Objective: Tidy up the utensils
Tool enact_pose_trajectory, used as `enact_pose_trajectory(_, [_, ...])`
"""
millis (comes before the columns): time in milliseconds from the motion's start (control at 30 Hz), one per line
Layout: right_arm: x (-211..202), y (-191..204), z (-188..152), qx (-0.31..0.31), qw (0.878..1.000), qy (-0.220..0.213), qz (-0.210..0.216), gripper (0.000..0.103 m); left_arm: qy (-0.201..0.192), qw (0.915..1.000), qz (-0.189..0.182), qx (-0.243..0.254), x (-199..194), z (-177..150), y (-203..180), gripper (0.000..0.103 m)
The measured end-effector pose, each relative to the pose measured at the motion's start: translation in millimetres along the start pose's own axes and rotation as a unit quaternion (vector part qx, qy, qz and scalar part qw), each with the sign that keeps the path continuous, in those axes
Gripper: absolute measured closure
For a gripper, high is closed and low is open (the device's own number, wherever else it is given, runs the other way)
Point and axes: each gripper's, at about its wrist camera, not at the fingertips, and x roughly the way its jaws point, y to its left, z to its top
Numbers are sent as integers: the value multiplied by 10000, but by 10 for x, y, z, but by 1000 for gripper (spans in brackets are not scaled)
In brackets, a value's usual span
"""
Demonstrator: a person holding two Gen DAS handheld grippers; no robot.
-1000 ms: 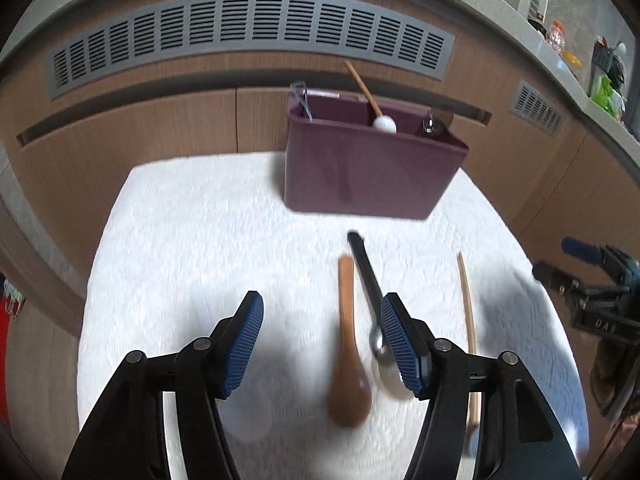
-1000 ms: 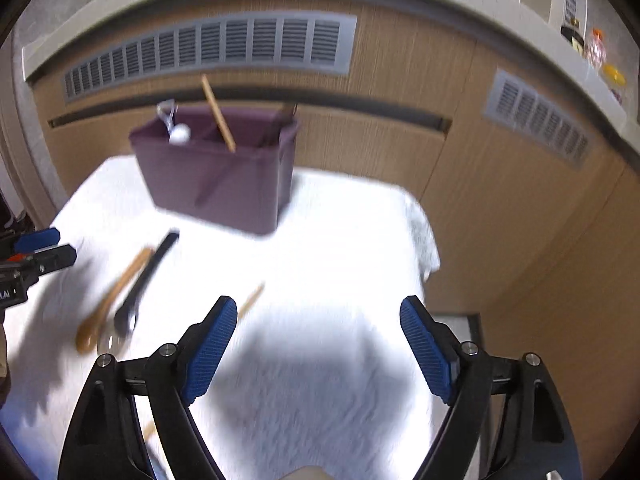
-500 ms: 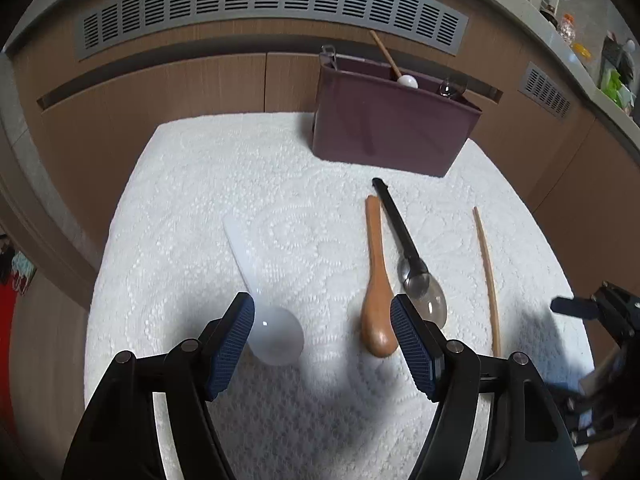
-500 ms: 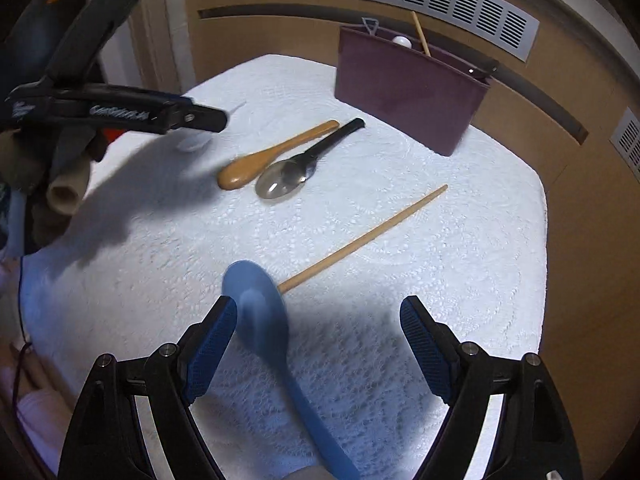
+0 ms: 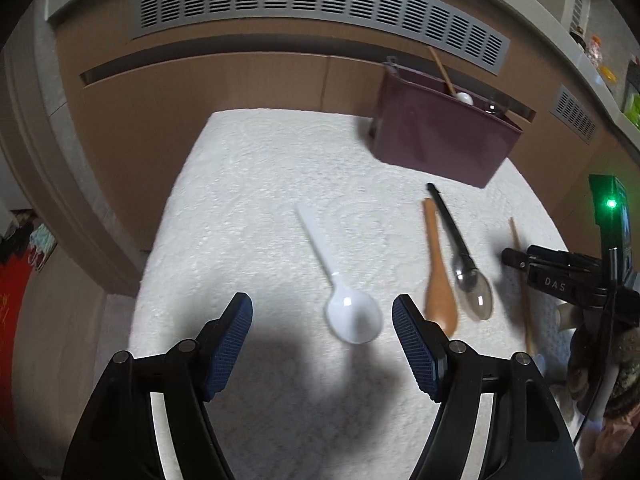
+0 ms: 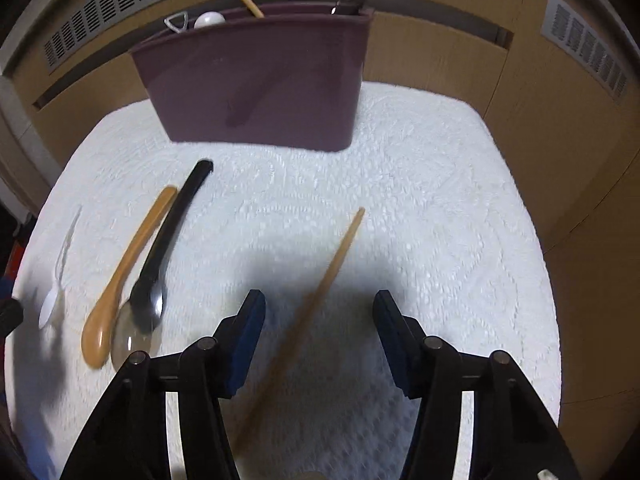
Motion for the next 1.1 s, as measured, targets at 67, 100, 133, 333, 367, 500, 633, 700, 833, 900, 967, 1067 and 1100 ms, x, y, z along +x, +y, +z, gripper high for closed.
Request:
enact_pose_trajectory(67, [-17,65,12,-218,9997,9,112,92,51,10000,-2,-56,18,-11,50,30])
enact_pose_trajectory(100, [-31,81,10,-315,9995,11,98,92,113,9999,-39,-108,41,-7,79,30])
enact_pose_trajectory(133, [-50,81,3,-388,9992,9,69,92,174,9997,-105,-154,69,1,97,30])
enact_pose_trajectory(333, [-214,-224,-77,-289,9995,-66,59,93,377,9973,-610,-181,246,121,-9,40])
enact_pose_trajectory(367, [-233,-291,-95,-229,9997,-60,64,93,464,9970,-607,-138,313,181,-43,49])
enact_pose_trajectory(500, [-343,-422,-178,-111,9998,-72,175,93,994,9940,-435,-123,628,446,-72,59])
enact_pose_trajectory(633, [-461,-510,-204,-47,9987,-212,466,93,1339,9907,-216,-124,847,662,-61,68])
enact_pose_trajectory(700, [-526,-557,-188,41,9969,-291,723,94,1365,9905,-166,-57,886,703,-100,73])
enact_pose_trajectory(833, [-556,-568,-143,106,9952,-397,889,94,1122,9935,-151,75,881,675,-217,93])
enact_pose_trajectory(900, [-579,-556,-122,78,9955,-436,838,94,949,9949,-329,98,780,621,-301,93])
enact_pose_trajectory(967, [-639,-549,-106,50,9952,-506,835,95,654,9966,-483,117,589,580,-374,93])
enact_pose_trajectory(1067, [-736,-520,-83,29,9944,-633,843,95,125,9975,-675,144,243,533,-484,93])
enact_pose_trajectory(1100, [-771,-515,-80,21,9942,-674,842,95,-2,9973,-714,158,158,527,-513,93])
